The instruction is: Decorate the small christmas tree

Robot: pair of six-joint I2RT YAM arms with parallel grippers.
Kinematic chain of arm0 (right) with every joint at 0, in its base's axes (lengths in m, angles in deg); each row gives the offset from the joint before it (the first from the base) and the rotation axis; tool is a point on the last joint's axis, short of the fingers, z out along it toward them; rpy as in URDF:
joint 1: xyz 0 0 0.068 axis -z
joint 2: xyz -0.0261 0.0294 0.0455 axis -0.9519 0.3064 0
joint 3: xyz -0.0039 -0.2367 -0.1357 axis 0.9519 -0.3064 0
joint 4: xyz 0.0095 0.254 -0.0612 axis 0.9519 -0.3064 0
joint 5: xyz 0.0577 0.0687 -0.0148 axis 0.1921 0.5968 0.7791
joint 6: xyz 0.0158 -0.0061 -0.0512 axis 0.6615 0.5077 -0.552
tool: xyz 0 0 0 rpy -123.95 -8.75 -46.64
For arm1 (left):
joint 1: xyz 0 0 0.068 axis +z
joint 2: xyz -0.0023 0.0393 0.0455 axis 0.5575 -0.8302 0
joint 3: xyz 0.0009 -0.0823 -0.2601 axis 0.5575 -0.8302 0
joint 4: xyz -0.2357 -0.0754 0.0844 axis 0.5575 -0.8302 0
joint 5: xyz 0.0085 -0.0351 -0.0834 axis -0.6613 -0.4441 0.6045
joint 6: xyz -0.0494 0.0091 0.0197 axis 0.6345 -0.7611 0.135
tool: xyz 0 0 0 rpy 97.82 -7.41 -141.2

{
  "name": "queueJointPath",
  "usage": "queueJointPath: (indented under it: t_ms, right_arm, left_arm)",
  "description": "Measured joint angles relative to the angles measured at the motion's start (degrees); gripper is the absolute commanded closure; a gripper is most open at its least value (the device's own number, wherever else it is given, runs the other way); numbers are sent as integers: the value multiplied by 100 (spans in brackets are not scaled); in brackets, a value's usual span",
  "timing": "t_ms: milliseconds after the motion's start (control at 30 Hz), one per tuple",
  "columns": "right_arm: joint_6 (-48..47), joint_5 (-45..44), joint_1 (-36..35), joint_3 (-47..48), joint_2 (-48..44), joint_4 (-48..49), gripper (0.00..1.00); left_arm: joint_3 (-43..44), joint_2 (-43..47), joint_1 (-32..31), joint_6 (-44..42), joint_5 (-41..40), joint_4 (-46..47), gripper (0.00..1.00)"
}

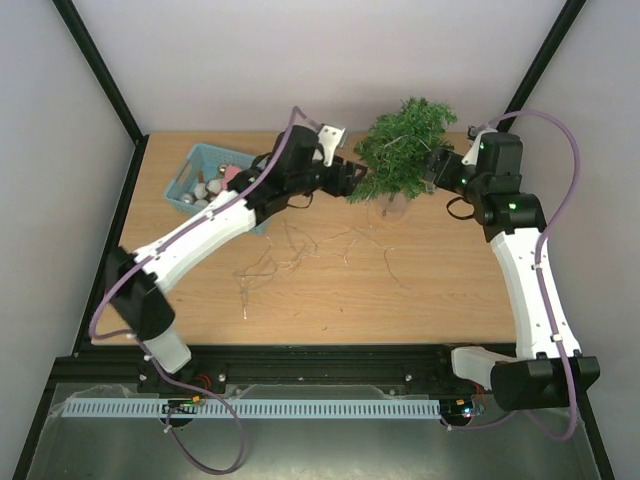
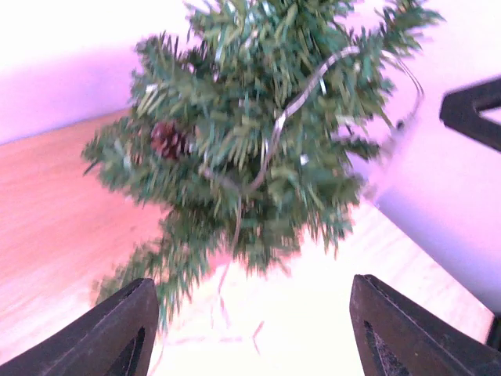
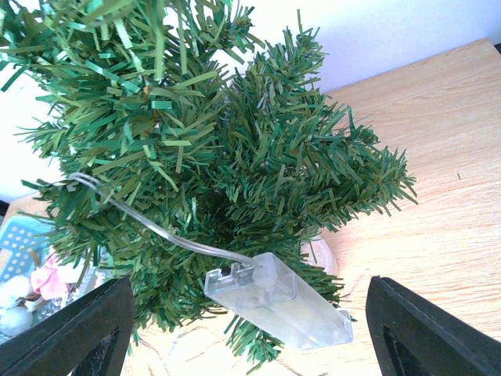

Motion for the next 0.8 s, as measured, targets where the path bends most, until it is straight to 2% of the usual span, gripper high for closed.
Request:
queueJointPath:
  t_ms: [133, 267, 333, 400, 500, 633, 733, 800]
  right_arm:
    - [24, 55, -2, 22, -142, -151, 18]
    - [90, 164, -2, 22, -409, -326, 19]
    - [129, 221, -2, 22, -551, -380, 19]
    - [179, 297, 0, 22, -721, -442, 20]
    - [282, 437, 0, 22, -929, -516, 22]
    - [452, 605, 0, -52, -1141, -538, 27]
    - [743, 938, 0, -728, -1510, -330, 30]
    - [1078, 1294, 0, -1731, -1930, 28, 31]
  left_arm:
    - [-1318, 1108, -20, 90, -46, 313, 30]
    - [-3303, 2227, -79, 343, -33, 955, 30]
    - [-4234, 2535, -151, 516, 13, 1281, 30]
    - [-4903, 2476, -313, 656, 13, 1598, 32]
    - [-5169, 1939, -555, 767, -2, 1956, 34]
    - [-4940, 1134, -675, 813, -155, 2461, 34]
    - [-4835, 890, -647, 859, -339, 2745, 34]
    - [-4811, 868, -608, 894, -439, 2868, 34]
